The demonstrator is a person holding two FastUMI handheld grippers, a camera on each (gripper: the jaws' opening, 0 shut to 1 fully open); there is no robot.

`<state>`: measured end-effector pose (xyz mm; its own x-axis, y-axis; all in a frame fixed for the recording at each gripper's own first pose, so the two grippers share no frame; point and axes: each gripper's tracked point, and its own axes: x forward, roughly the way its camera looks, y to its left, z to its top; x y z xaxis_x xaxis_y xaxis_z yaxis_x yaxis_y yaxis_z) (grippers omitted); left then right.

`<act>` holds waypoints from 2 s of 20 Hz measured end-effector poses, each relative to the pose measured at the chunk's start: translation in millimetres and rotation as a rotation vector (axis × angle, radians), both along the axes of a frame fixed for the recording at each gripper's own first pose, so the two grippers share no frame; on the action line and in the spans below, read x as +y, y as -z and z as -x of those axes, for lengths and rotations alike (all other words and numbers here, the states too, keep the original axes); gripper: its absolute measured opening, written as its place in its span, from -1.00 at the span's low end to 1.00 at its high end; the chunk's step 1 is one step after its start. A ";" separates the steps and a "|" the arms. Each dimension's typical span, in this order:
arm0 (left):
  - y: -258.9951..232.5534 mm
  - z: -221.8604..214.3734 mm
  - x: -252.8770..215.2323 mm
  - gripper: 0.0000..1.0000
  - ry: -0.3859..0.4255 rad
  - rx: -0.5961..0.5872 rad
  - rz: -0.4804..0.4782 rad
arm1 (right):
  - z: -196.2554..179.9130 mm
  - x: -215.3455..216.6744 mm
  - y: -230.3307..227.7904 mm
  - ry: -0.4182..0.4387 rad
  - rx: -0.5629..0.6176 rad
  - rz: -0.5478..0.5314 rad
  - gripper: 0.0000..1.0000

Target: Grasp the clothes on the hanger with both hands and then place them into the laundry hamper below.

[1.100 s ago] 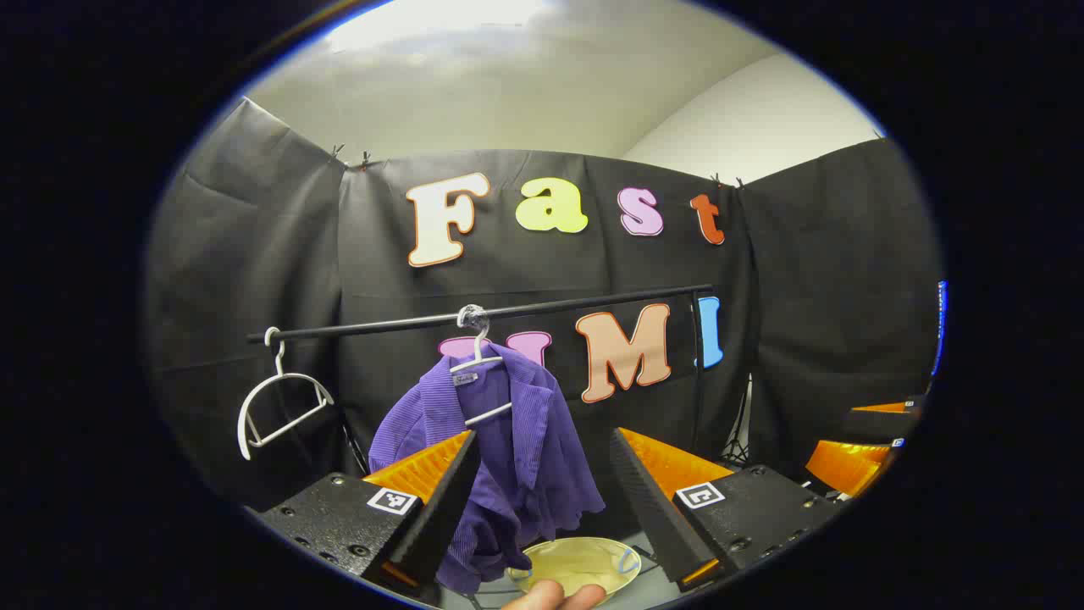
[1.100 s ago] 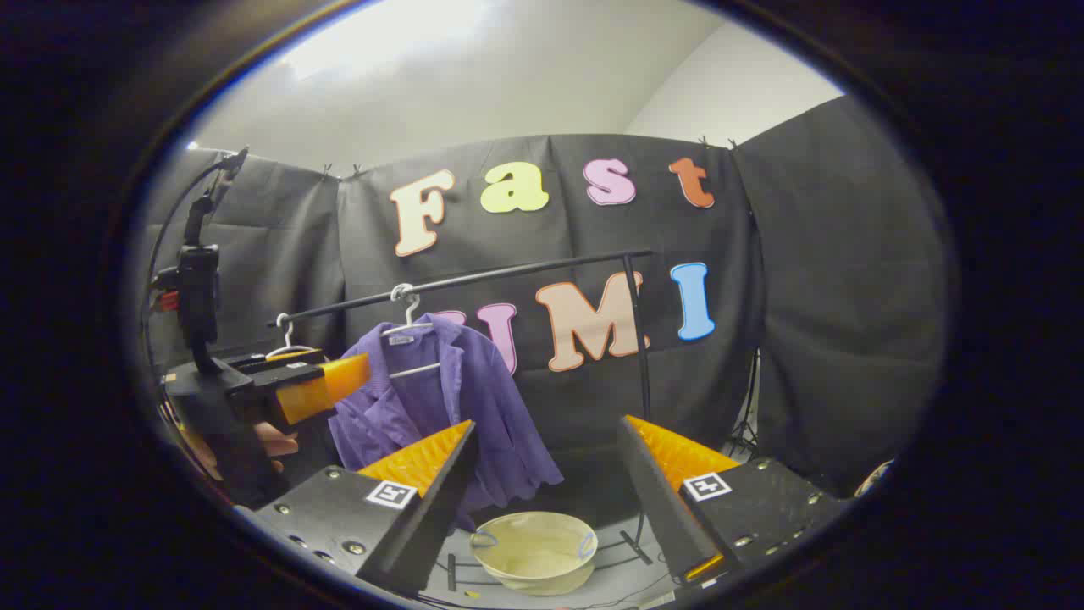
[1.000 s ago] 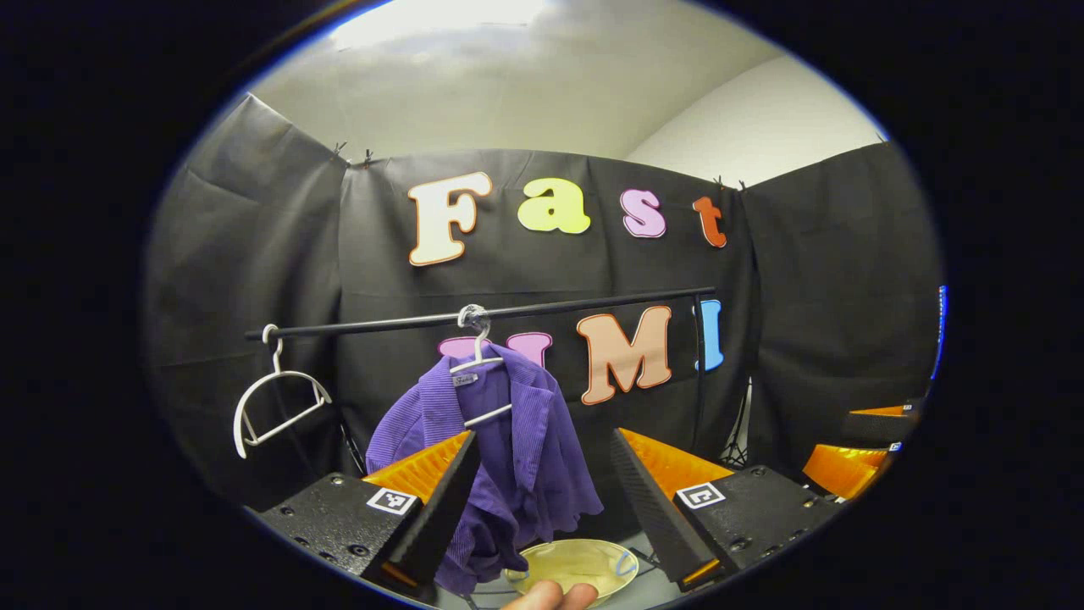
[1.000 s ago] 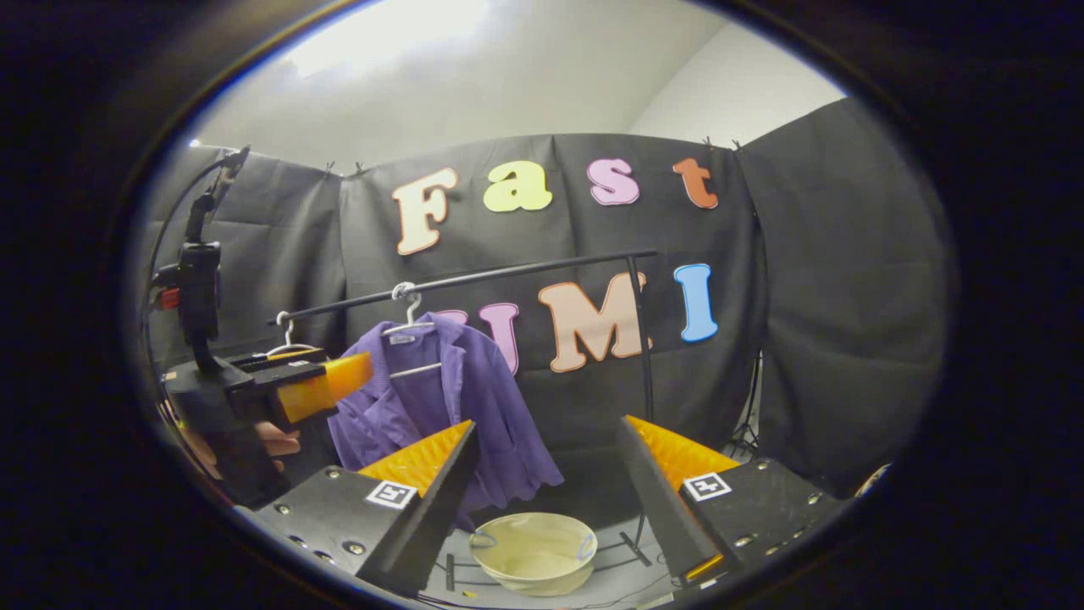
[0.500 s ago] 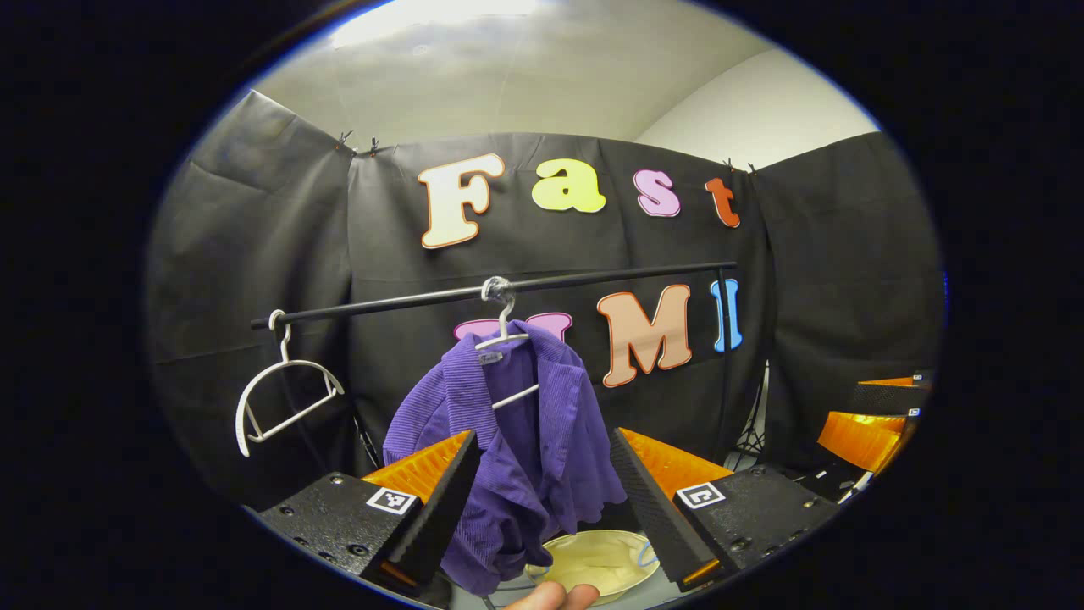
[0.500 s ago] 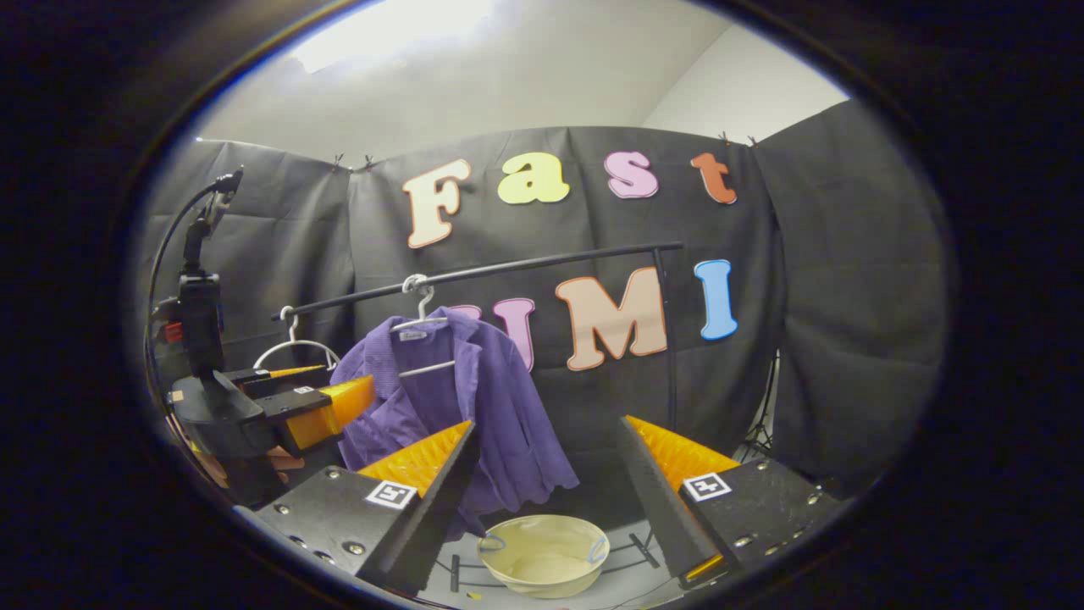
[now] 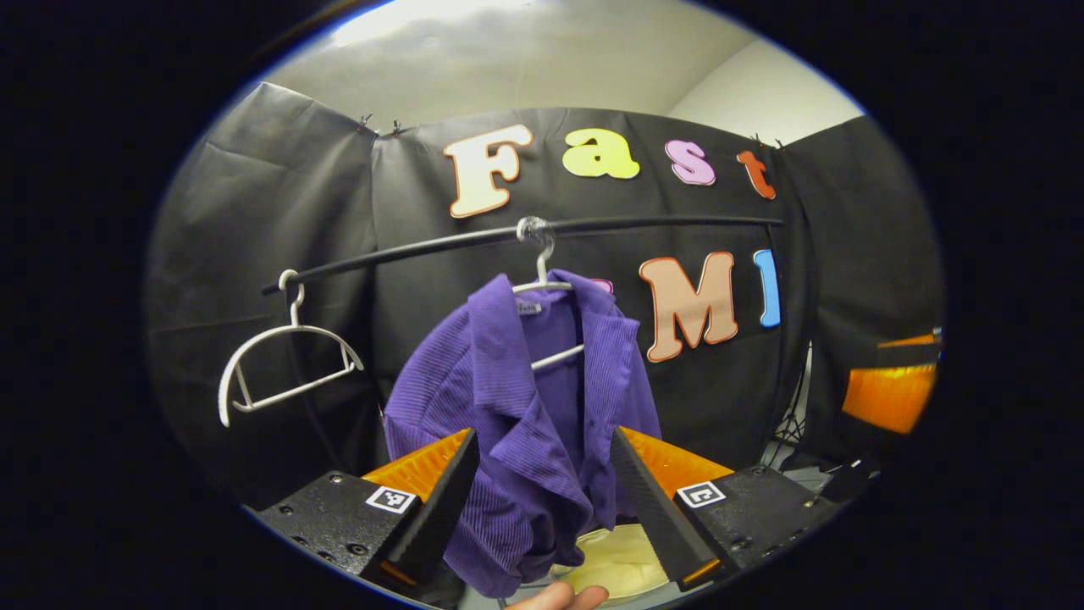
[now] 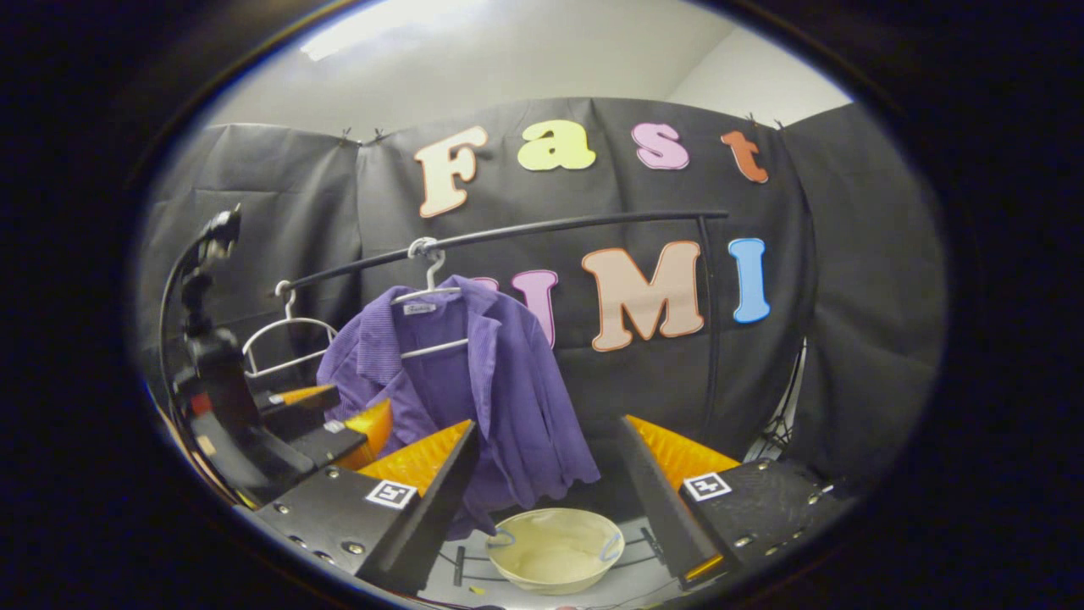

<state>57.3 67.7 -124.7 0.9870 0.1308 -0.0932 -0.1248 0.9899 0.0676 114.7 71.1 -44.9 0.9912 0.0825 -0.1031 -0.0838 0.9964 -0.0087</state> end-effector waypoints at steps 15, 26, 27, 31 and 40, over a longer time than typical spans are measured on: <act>60.5 -75.7 20.5 0.63 -0.019 0.062 0.076 | -163.7 66.9 48.2 -0.129 0.078 0.018 0.97; 46.2 -80.6 41.5 -0.85 -0.170 0.130 0.066 | -256.3 141.5 54.7 -0.408 0.096 -0.005 0.52; 47.4 -76.6 39.8 -0.87 -0.168 0.150 0.090 | -258.9 143.3 52.8 -0.416 0.090 0.003 0.45; 42.0 -63.7 50.7 -0.92 -0.227 0.155 0.147 | -266.8 149.7 51.0 -0.433 0.100 0.034 -0.25; 16.6 -20.1 50.2 -0.94 -0.221 0.168 0.062 | -246.4 129.4 29.9 -0.433 0.082 0.004 -0.90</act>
<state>77.4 117.9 -141.3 0.9052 0.3300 -0.2680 -0.3301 0.9428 0.0458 361.1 200.5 -74.7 0.8539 0.4880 -0.1811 -0.4943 0.8692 0.0114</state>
